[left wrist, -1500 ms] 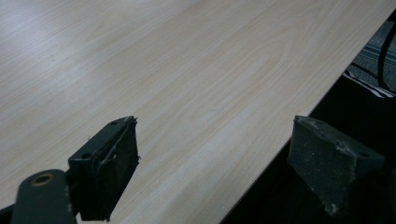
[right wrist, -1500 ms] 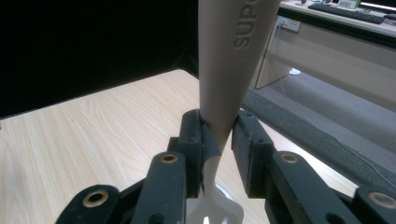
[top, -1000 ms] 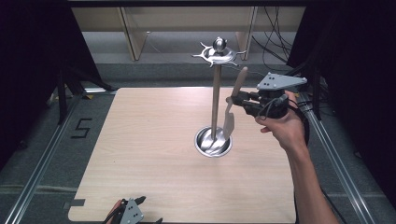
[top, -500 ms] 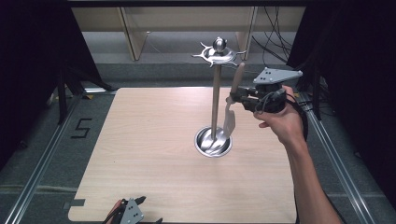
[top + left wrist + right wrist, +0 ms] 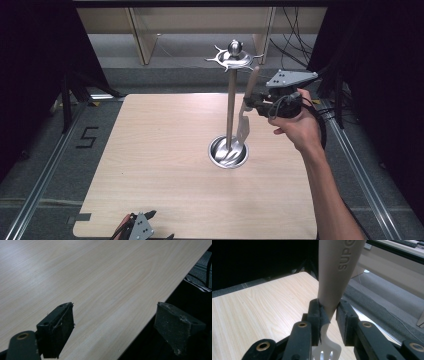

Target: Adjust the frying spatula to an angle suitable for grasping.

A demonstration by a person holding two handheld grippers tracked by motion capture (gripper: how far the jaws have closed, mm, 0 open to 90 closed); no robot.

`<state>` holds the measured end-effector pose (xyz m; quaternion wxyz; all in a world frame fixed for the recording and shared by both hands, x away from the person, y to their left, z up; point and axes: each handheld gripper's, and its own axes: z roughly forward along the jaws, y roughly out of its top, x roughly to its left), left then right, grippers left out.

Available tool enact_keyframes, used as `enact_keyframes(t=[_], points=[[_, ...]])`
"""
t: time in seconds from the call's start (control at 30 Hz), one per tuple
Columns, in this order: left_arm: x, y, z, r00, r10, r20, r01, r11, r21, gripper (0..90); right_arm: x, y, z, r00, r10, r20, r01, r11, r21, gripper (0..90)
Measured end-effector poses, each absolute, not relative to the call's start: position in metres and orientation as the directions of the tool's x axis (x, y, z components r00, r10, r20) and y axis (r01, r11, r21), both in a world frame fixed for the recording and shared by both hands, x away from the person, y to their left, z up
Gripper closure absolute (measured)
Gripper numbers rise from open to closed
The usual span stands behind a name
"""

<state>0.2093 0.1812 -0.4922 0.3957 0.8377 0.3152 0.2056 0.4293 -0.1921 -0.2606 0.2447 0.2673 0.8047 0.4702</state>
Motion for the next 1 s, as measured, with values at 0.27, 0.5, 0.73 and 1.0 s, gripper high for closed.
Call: enact_keyframes(t=[0.27, 0.5, 0.73, 1.0], points=[[0.209, 0.181, -0.493, 0.716, 0.691, 0.102, 0.356, -0.487, 0.797, 15.1, 0.429, -0.190, -0.259, -0.731, 0.667, -0.143, 0.212, 0.421, 0.882, 74.6], [0.209, 0.180, -0.493, 0.713, 0.694, 0.103, 0.355, -0.484, 0.800, 15.2, 0.428, -0.191, -0.261, -0.728, 0.670, -0.144, 0.209, 0.417, 0.885, 74.5], [0.209, 0.180, -0.493, 0.714, 0.693, 0.101, 0.357, -0.484, 0.799, 15.2, 0.427, -0.192, -0.264, -0.731, 0.673, -0.113, 0.222, 0.391, 0.893, 74.4], [0.209, 0.181, -0.492, 0.720, 0.689, 0.085, 0.371, -0.486, 0.791, 15.1, 0.424, -0.195, -0.271, -0.731, 0.673, -0.110, 0.187, 0.353, 0.917, 74.3]])
